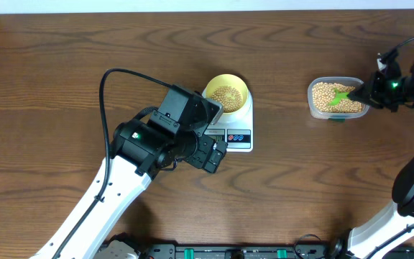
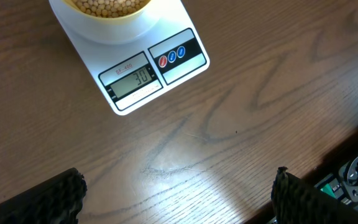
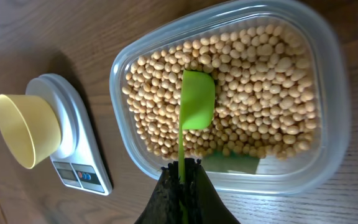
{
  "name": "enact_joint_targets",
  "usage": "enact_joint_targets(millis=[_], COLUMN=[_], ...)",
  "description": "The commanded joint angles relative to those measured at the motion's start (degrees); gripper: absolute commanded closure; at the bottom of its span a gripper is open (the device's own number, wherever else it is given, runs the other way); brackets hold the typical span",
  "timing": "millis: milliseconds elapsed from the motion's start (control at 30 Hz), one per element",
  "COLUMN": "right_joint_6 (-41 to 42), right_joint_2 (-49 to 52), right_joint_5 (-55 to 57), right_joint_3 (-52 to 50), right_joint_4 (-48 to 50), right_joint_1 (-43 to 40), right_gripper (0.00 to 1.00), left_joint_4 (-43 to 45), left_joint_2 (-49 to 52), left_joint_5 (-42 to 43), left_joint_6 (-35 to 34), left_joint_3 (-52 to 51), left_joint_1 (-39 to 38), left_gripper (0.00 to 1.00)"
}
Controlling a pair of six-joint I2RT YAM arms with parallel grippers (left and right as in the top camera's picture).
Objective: Scoop item into bowl and weigh 50g on scale
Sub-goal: 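Scoop soybeans with the green scoop in the tub using the right gripper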
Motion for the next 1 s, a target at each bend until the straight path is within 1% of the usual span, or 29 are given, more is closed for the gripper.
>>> enact_joint_targets(millis=[0, 167, 333, 500, 667, 967], right_joint_6=[-2.5, -3.3, -3.8, -5.9, -6.1, -8.2], right_joint_2=[1.0, 1.7, 1.7, 1.7, 1.7, 1.7], right_joint_5=[-3.7, -5.9, -8.9, -11.3, -11.9, -14.9], right_joint_3=[-1.2, -5.4, -7.5, -8.2, -8.3, -8.3], right_joint_4=[0.0, 3.0, 5.7, 6.0, 6.1, 5.8], right_joint_1=[-1.0, -1.2, -1.2, -1.3, -2.0, -5.7], right_gripper=[0.99, 0.99, 0.99, 0.99, 0.99, 0.99], left_joint_4=[0.0, 0.0, 0.0, 0.0, 0.0, 0.0], left_joint_2=[-0.1, -0.1, -0.1, -0.1, -0.1, -0.1], left_joint_5=[0.5, 0.5, 0.5, 0.5, 0.5, 0.5], left_joint_6=[-0.1, -0.1, -0.1, -0.1, -0.1, -0.1], left_joint_3=[-0.1, -0.1, -0.1, -0.1, -0.1, -0.1], left_joint_1=[0.2, 0.2, 0.2, 0.2, 0.2, 0.2], left_gripper=[0.02, 0.02, 0.02, 0.02, 0.02, 0.02])
